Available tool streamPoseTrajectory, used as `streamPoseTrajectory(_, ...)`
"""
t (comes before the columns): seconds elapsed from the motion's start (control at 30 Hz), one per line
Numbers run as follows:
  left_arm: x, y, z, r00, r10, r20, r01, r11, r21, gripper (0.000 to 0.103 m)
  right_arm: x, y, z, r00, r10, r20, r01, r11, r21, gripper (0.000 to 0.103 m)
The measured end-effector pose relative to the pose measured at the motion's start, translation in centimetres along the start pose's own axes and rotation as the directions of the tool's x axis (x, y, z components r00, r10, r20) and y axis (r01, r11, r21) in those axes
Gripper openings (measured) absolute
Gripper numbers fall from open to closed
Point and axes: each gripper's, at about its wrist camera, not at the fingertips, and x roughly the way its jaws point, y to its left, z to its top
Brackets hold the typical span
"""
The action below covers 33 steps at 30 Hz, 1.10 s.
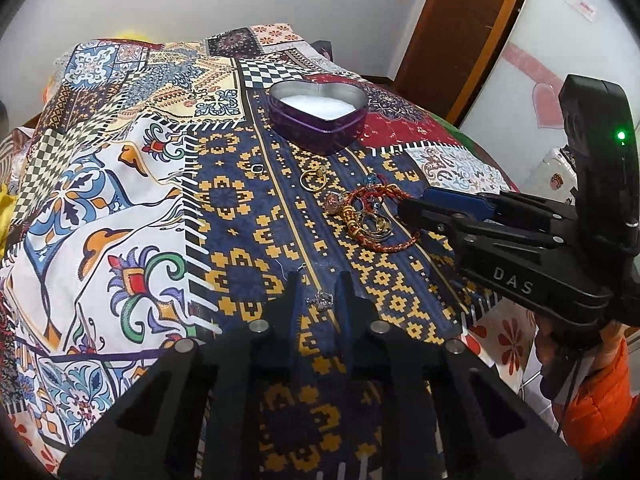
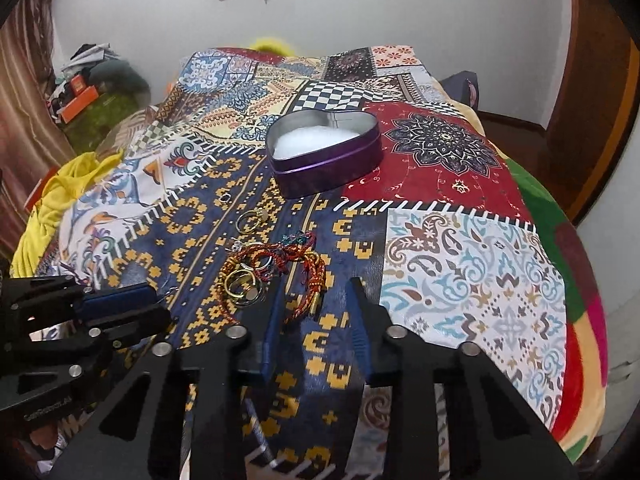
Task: Organize jewelry
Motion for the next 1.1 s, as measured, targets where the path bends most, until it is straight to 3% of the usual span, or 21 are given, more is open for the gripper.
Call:
streamPoseTrajectory(0.4,-1.2,1.0,0.5,0.999,0.002,0.05,-0.001,0.999,-0.032,0.013,0.8,0.6,2.5,0.999,0.028,0.022,-0.028,1.0,-0.011,0.026)
streamPoseTrajectory(0.6,-1.9,1.7,1.8,0.995,0.023,0.092,-0.02,0.999,-0.034,0.013,2.6,0.6,3.1,0.999,0.048,-0.014,-0.048,0.999,-0.004,0.026)
streamPoseTrajectory(0.77,-1.7,2.2,2.0,0.995,0.03,0.095,-0.026,0.999,-0.045,0.013,3.5,0.8,2.9,0.997,0.063,-0.043,-0.063,0.998,-0.011,0.008)
streamPoseTrajectory(1.1,-2.7,1.9,2.6,0.991,0.051,0.126,-0.046,0.998,-0.041,0.013,2.1,0.9,3.2,0.998,0.06,-0.017,-0.06,0.998,-0.016,0.007)
